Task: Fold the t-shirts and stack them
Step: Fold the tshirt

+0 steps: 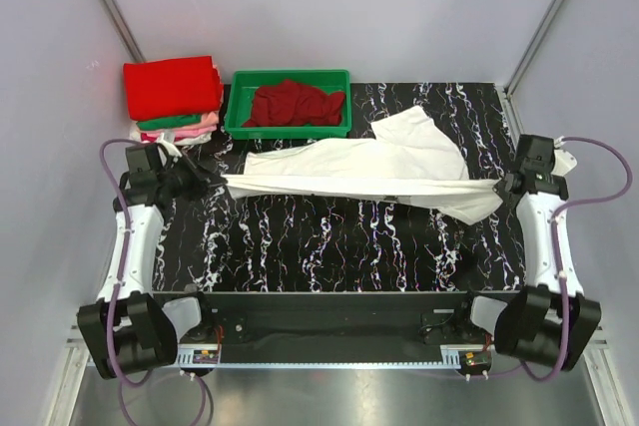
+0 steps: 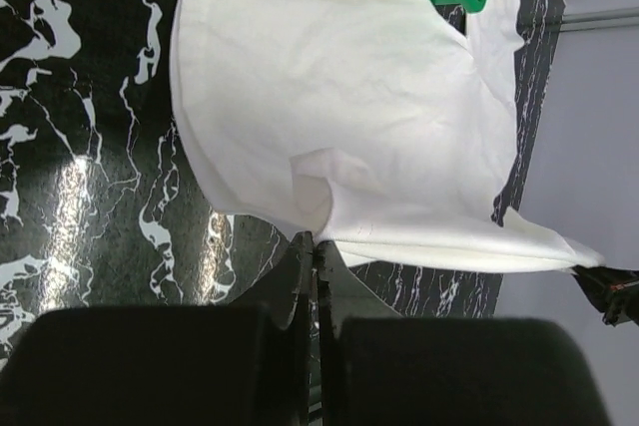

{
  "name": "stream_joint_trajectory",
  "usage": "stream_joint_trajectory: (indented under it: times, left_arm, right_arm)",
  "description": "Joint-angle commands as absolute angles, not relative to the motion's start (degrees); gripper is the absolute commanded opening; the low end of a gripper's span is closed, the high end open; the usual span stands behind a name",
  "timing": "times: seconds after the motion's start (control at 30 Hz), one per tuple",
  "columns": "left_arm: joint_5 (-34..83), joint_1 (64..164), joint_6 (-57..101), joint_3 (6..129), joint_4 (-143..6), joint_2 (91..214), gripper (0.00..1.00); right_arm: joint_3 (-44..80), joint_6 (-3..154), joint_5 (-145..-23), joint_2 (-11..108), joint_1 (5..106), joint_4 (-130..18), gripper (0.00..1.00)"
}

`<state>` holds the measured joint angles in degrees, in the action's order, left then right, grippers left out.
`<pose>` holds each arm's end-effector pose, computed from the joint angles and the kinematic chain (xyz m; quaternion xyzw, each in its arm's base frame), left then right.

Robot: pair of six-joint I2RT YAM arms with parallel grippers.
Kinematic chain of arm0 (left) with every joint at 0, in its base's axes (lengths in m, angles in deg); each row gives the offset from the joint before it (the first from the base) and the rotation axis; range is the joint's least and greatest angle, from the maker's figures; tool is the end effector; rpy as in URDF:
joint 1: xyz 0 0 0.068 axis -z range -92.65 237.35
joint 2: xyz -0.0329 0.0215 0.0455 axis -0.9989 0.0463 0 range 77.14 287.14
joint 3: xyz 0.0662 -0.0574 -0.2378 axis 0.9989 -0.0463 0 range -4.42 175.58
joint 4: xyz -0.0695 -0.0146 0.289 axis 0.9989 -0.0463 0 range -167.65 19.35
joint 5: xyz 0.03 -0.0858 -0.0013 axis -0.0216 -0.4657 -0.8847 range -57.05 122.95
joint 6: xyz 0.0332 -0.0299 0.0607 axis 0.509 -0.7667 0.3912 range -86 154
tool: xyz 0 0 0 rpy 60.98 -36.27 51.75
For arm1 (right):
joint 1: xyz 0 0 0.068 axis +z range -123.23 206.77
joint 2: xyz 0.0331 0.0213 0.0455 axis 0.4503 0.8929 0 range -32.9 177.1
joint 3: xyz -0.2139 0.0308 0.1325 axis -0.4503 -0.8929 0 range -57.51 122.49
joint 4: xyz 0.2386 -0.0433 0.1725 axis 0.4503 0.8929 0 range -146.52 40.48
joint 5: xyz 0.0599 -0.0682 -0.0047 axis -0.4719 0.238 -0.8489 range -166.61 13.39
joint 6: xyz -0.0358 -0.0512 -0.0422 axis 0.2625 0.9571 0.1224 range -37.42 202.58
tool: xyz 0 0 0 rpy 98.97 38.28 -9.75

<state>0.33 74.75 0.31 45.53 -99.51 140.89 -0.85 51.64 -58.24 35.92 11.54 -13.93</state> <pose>0.2956 0.0309 0.2365 -0.2418 0.8526 -0.3235 0.3317 0.2831 -0.0978 0.2303 0.4133 0.8466 -0.1098 0.3169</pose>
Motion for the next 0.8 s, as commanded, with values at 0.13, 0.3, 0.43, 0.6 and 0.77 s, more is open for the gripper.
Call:
stream_joint_trajectory:
  times: [0.13,0.3,0.43,0.6,0.77]
  left_arm:
    - [-2.20,73.02,0.17,49.71,-98.24,130.33,0.00]
    - [-1.42,73.11,0.78,58.67,-99.48,123.13,0.00]
    - [1.30,73.98,2.97,70.94,-104.02,120.56,0.00]
    - [5.60,75.22,2.01,77.83,-104.83,120.20,0.00]
    - [10.27,76.71,6.31,92.42,-109.67,124.51,0.00]
  right_arm:
    - [9.71,55.32,-71.12,25.83,10.24,-16.00,0.00]
    - [22.89,56.82,-74.67,21.16,10.24,-10.91,0.00]
    - [36.25,57.18,-69.68,19.31,11.73,-4.32,0.00]
    - [50.31,56.38,-65.46,18.52,13.75,-1.68,0.00]
    - [60.08,61.47,-58.25,17.55,18.23,-4.91,0.00]
